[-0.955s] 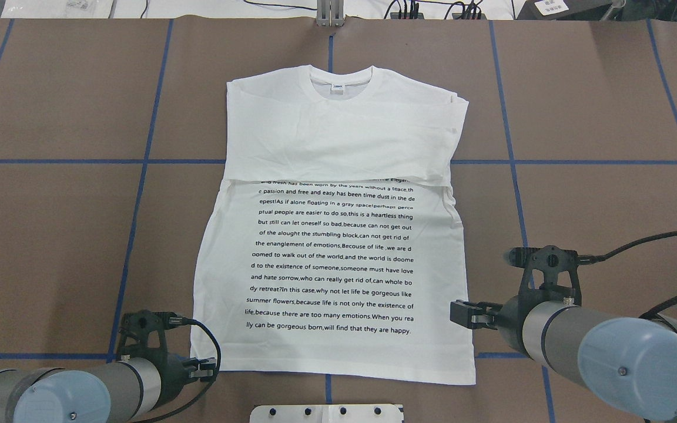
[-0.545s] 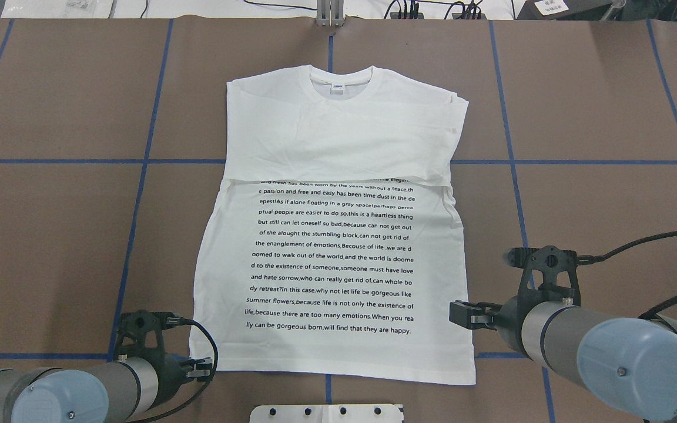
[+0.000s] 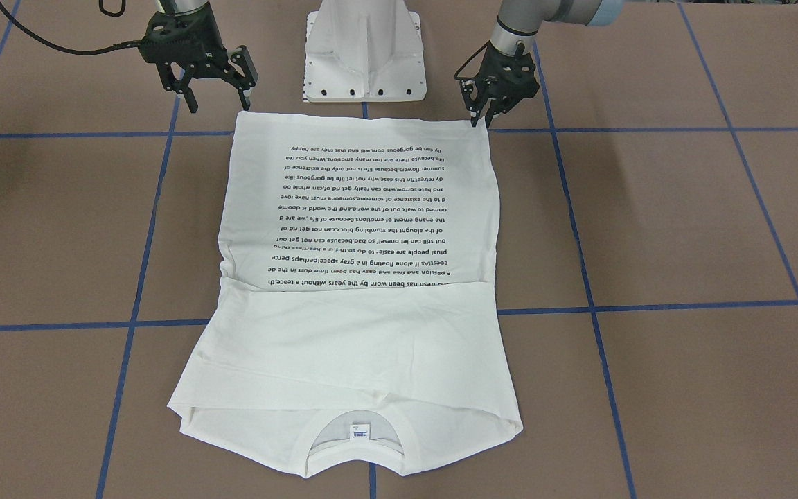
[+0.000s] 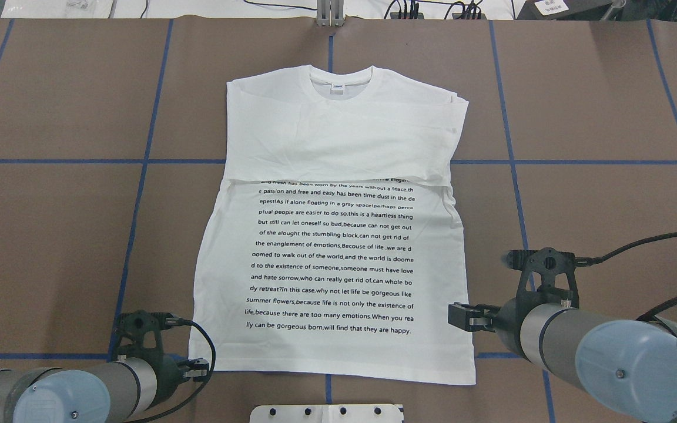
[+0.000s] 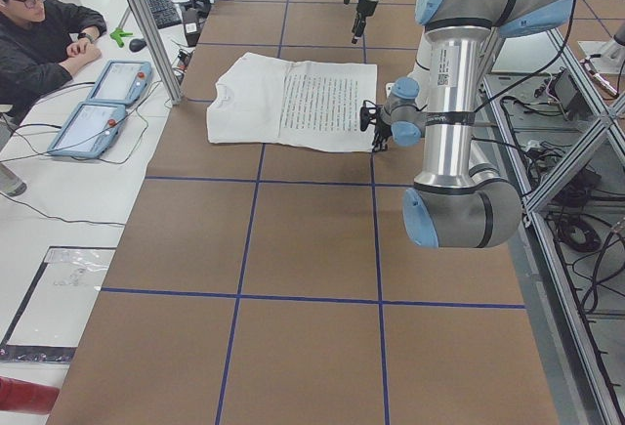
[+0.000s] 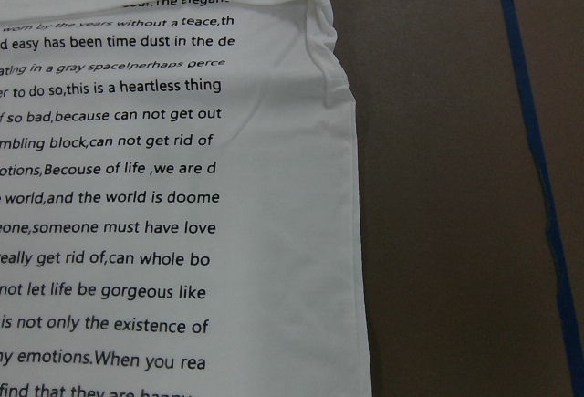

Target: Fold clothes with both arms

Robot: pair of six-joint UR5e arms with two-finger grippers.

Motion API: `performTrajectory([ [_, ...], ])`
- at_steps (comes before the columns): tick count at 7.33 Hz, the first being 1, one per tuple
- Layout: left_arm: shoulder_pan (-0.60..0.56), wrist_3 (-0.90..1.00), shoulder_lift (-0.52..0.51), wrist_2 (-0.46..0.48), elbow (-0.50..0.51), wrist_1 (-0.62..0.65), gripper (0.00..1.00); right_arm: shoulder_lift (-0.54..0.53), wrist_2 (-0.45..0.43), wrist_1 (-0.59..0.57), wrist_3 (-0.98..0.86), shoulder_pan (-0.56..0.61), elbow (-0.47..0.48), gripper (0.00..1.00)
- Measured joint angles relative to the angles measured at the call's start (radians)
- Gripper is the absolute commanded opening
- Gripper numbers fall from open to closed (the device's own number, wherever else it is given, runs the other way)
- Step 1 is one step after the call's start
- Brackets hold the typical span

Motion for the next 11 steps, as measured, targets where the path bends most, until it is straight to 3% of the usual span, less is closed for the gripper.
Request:
performTrajectory([
  [2, -0.001, 0.000, 0.000, 0.000, -0.001, 0.001, 0.00, -0.003, -0.026, 0.000, 0.006, -0.023, -0.003, 1.00],
  [3, -0.003, 0.000, 0.000, 0.000, -0.008, 0.001, 0.00, -0.006, -0.071, 0.001, 0.036, -0.062, -0.006, 0.90],
  [4, -0.005, 0.000, -0.001, -0.001, -0.022, 0.001, 0.00, -0.010, -0.137, 0.001, 0.094, -0.120, -0.010, 0.67],
  [5, -0.006, 0.000, -0.002, -0.002, -0.038, 0.001, 0.00, -0.013, -0.218, 0.001, 0.161, -0.188, -0.022, 0.62],
  [7, -0.007, -0.001, -0.006, -0.003, -0.059, 0.001, 0.00, -0.015, -0.311, 0.002, 0.227, -0.261, -0.074, 0.60],
  [11, -0.008, -0.007, -0.012, -0.004, -0.070, 0.000, 0.00, -0.006, -0.357, 0.005, 0.239, -0.295, -0.153, 0.56],
])
